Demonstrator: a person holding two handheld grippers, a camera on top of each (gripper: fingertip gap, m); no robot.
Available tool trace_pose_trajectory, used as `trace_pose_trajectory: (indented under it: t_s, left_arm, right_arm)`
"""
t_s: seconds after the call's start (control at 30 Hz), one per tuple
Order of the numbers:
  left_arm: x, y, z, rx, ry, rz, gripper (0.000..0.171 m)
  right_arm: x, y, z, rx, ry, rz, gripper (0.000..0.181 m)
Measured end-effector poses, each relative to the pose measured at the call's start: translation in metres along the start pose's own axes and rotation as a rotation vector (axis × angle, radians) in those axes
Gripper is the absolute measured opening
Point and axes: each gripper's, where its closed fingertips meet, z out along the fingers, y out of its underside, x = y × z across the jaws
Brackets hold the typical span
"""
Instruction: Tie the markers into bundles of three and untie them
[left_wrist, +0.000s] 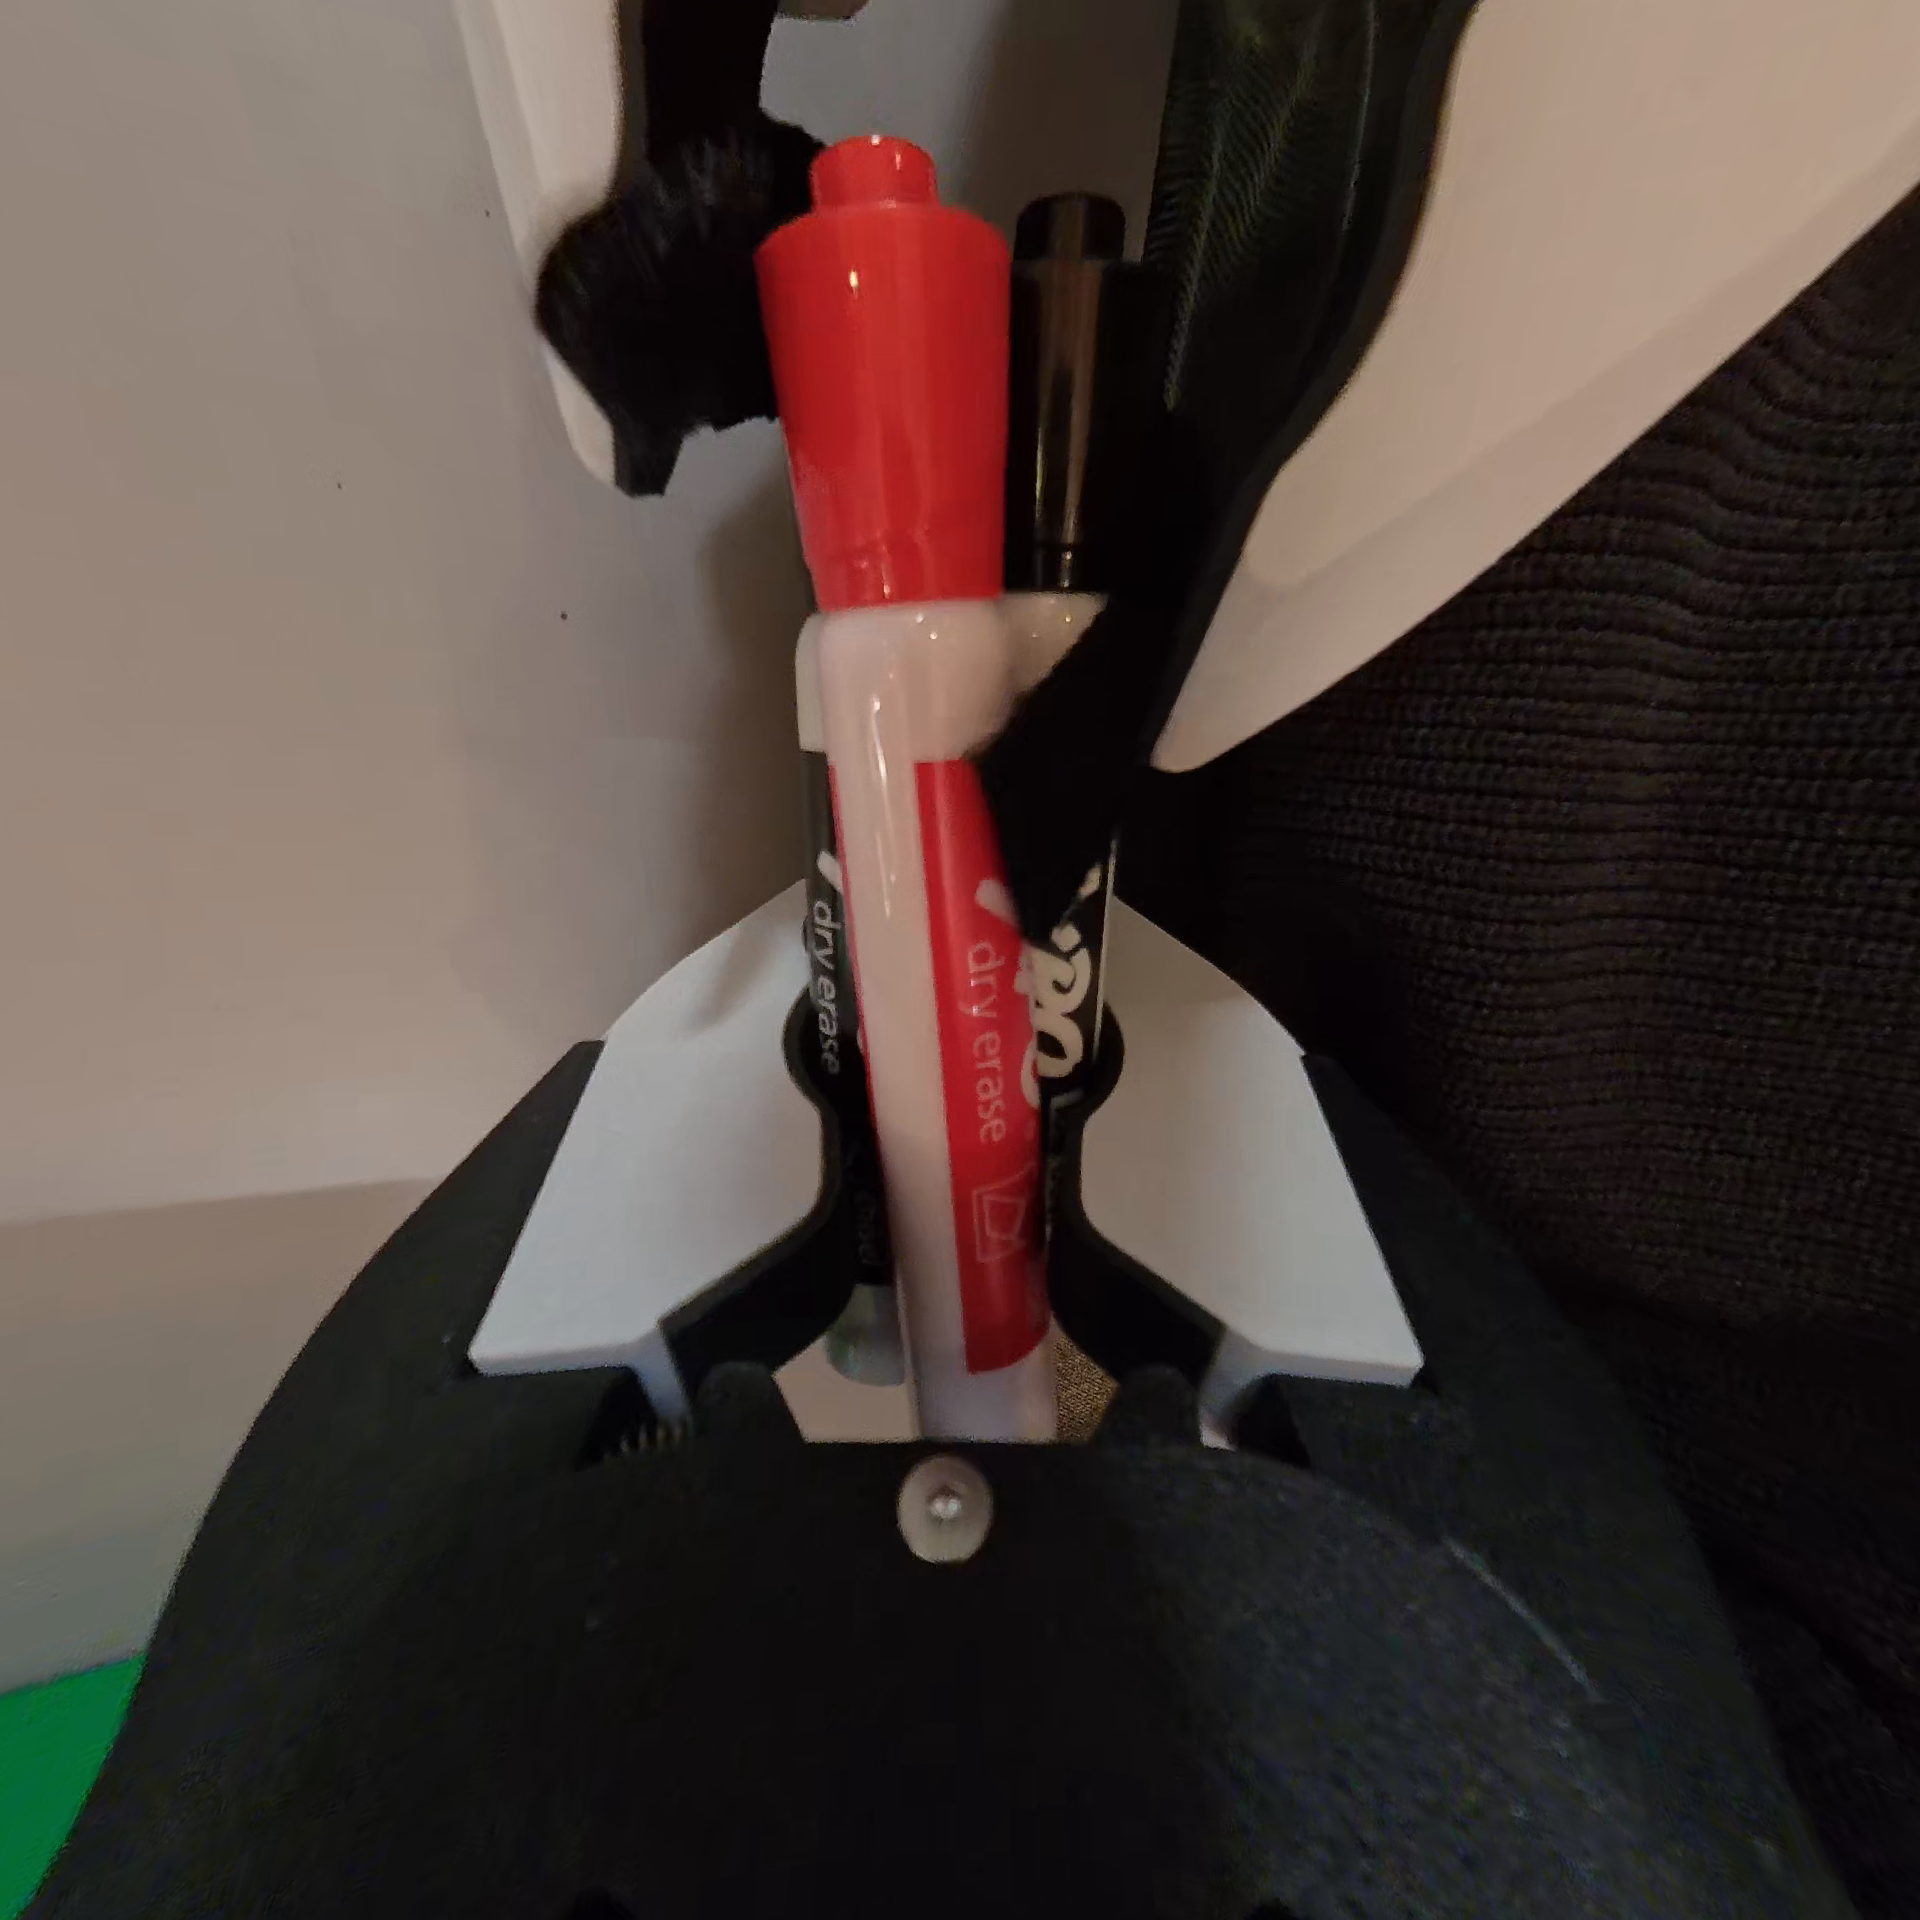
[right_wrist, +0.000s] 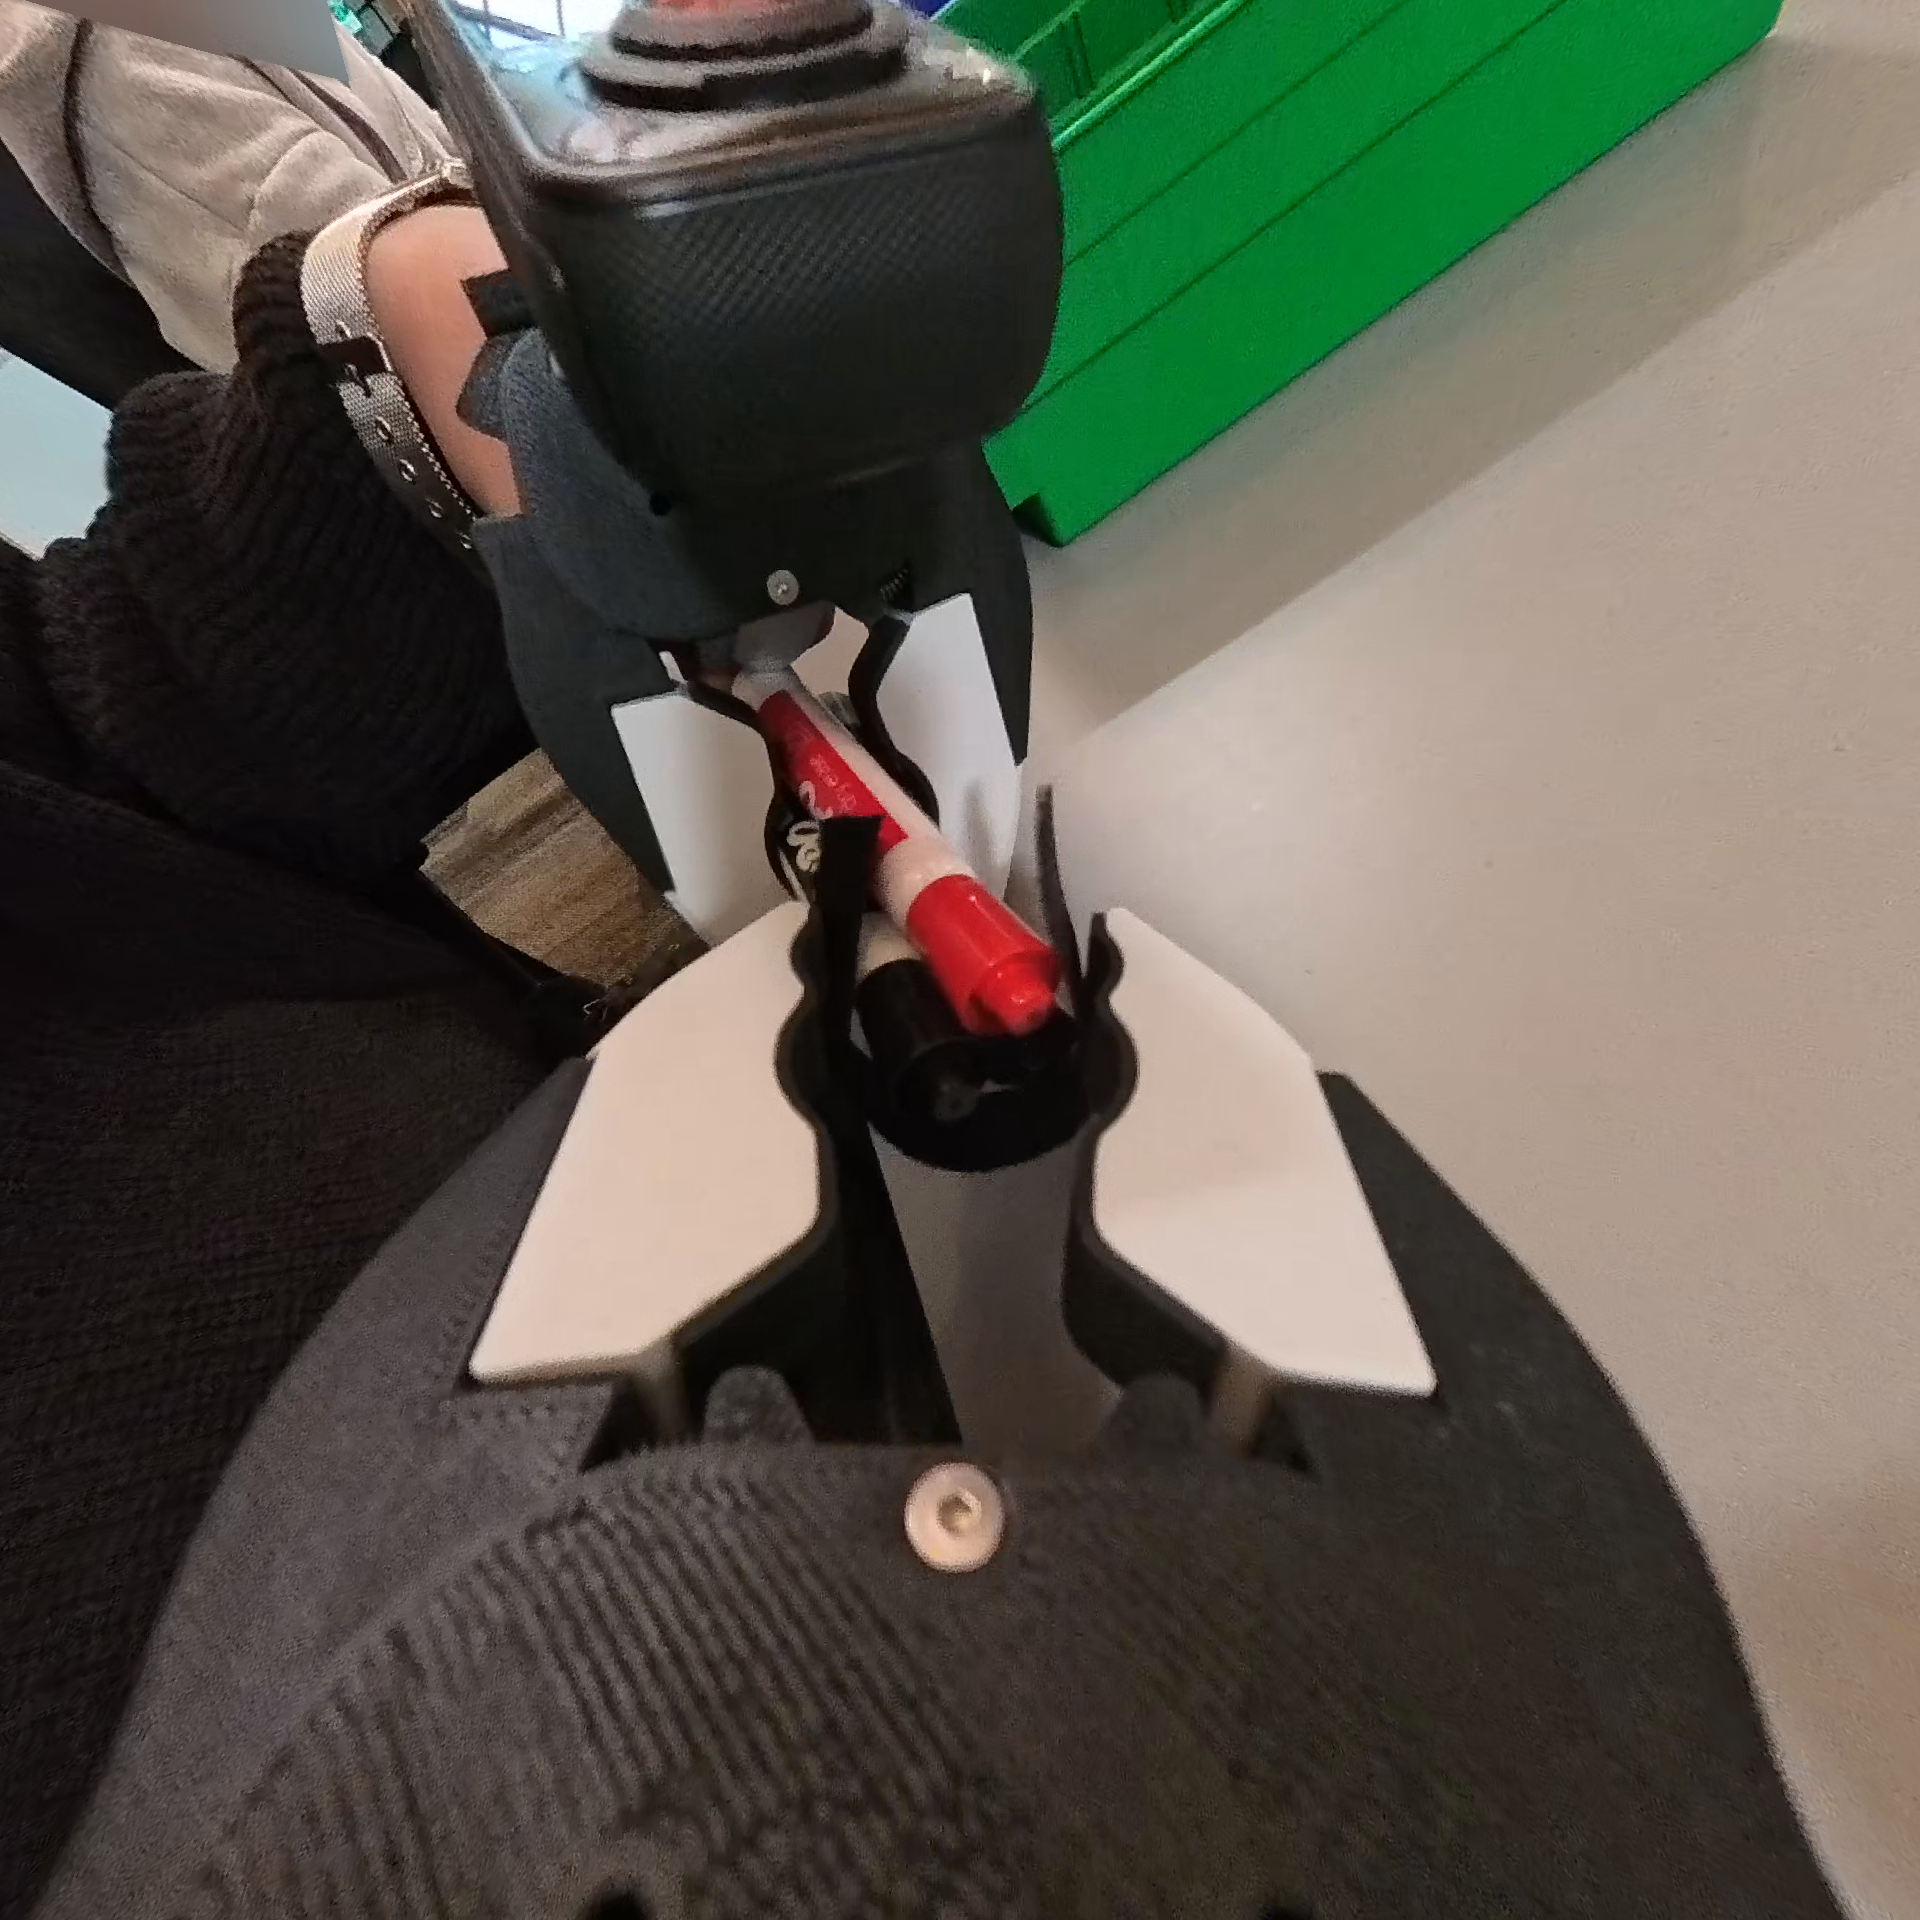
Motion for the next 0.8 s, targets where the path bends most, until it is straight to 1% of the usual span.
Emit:
trace_pose_trajectory:
  t_s: [0.2, 0.4, 0.47, 0.53, 0.6, 0.67, 0.73, 0.8]
  left_arm:
    - [-0.004, 0.002, -0.005, 0.018, -0.008, -0.014, 0.045]
    - [-0.021, 0.016, -0.019, 0.035, -0.059, -0.08, 0.044]
    - [-0.025, 0.019, -0.025, 0.05, -0.068, -0.096, 0.044]
    - [-0.027, 0.021, -0.03, 0.06, -0.078, -0.106, 0.044]
    - [-0.029, 0.023, -0.033, 0.064, -0.086, -0.116, 0.044]
    - [-0.03, 0.026, -0.036, 0.064, -0.095, -0.126, 0.044]
    - [-0.032, 0.029, -0.04, 0.068, -0.104, -0.137, 0.044]
    - [-0.033, 0.031, -0.044, 0.077, -0.115, -0.148, 0.044]
  right_arm:
    - [0.007, 0.005, -0.005, -0.023, 0.025, 0.004, 0.064]
    - [0.039, 0.006, -0.023, -0.054, 0.168, -0.027, 0.066]
    - [0.05, 0.009, -0.024, -0.102, 0.215, -0.029, 0.066]
    - [0.061, 0.014, -0.02, -0.19, 0.255, -0.025, 0.069]
    - [0.072, 0.021, -0.013, -0.306, 0.3, -0.061, 0.08]
    - [0.084, 0.021, -0.004, -0.389, 0.358, -0.136, 0.084]
    - [0.09, 0.017, 0.007, -0.435, 0.386, -0.204, 0.086]
    - [0.091, 0.011, 0.015, -0.446, 0.399, -0.263, 0.092]
